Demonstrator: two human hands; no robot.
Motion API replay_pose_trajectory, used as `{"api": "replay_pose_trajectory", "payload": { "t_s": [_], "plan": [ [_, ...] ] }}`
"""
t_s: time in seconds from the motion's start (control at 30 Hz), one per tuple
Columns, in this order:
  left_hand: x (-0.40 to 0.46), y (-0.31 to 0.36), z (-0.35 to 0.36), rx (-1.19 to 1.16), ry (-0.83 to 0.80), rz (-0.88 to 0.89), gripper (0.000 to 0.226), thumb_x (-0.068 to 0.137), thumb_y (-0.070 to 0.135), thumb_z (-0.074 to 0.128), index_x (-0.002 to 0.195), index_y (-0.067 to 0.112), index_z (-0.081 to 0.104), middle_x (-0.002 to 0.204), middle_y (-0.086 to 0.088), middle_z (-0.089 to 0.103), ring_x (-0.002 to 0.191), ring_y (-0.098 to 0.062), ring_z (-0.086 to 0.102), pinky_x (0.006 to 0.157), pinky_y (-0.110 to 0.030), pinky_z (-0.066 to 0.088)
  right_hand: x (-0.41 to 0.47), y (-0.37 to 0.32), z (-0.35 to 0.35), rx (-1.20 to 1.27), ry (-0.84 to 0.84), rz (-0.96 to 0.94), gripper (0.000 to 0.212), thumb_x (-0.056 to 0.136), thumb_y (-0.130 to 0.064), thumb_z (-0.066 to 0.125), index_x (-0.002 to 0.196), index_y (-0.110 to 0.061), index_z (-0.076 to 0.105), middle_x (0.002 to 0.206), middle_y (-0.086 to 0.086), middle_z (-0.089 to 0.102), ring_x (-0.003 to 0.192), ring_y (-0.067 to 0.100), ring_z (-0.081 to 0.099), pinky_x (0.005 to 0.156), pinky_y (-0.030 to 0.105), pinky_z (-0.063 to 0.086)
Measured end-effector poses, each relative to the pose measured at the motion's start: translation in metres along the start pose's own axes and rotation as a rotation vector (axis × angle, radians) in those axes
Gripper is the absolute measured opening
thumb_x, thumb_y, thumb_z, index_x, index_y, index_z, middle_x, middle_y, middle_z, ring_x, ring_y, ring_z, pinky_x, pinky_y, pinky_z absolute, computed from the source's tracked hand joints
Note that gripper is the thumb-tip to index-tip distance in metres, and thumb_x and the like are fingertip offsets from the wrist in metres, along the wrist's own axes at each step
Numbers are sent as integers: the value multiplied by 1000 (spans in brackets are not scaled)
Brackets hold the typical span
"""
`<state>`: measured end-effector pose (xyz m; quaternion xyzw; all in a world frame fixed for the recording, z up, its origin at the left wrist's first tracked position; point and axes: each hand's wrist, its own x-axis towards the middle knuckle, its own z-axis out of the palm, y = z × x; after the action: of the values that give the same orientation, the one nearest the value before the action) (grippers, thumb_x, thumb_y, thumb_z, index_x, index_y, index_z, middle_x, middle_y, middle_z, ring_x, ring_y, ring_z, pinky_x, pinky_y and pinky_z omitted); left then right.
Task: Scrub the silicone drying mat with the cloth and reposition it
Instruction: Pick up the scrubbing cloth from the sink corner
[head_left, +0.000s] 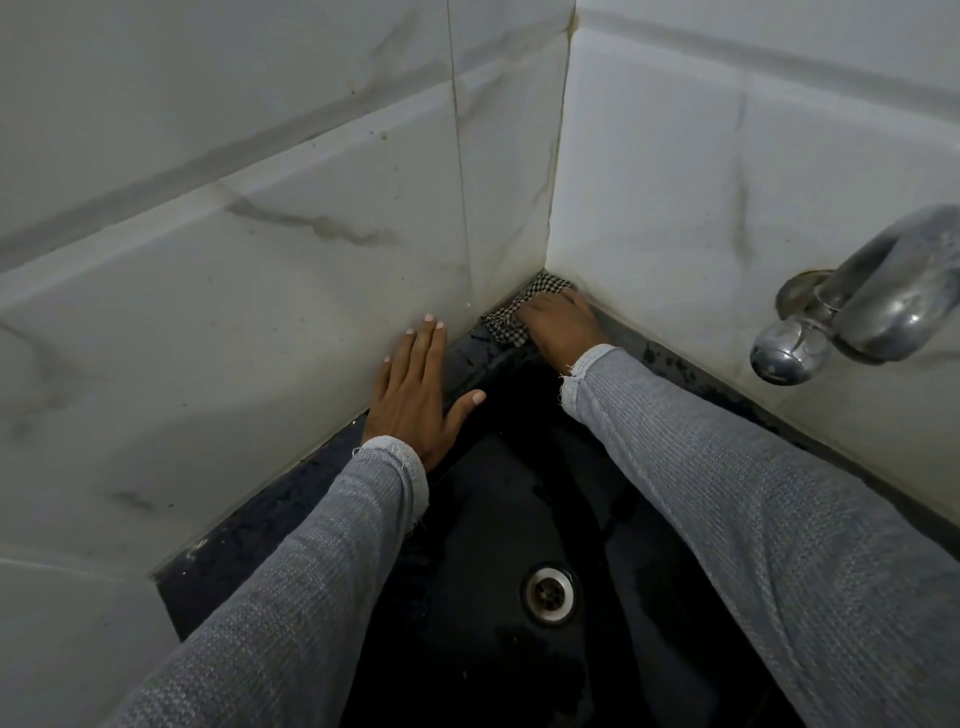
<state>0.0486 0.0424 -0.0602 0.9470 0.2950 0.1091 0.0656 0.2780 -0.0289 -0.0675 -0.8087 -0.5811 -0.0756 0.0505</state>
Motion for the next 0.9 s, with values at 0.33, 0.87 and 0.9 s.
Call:
{"api": "replay_pose_trajectory", "payload": {
  "t_s": [0.33, 0.87, 0.9],
  "plan": [
    [-39, 19, -19, -65, -24, -47, 86, 84, 69, 16, 151, 18, 2, 158, 3, -1, 145, -19, 3, 115, -44, 16, -65, -30, -59, 598, 292, 192, 28, 92, -10, 43, 119, -4, 46, 107, 12, 58, 92, 22, 55, 77, 27, 43],
    [-206, 183, -50, -197, -158, 212, 86, 84, 69, 22, 151, 19, 1, 158, 4, -5, 145, -19, 2, 115, -45, 16, -361, -61, -139, 1627, 311, 999, 56, 63, -31, 84, 112, -17, 61, 108, 6, 69, 96, 23, 67, 80, 43, 56],
    [-212, 197, -51, -207, -156, 236, 86, 83, 69, 22, 151, 19, 1, 158, 5, -4, 145, -19, 3, 115, -45, 16, -380, -58, -145, 1537, 327, 995, 57, 62, -26, 85, 112, -15, 60, 108, 5, 69, 96, 21, 67, 81, 41, 56]
  ]
}}
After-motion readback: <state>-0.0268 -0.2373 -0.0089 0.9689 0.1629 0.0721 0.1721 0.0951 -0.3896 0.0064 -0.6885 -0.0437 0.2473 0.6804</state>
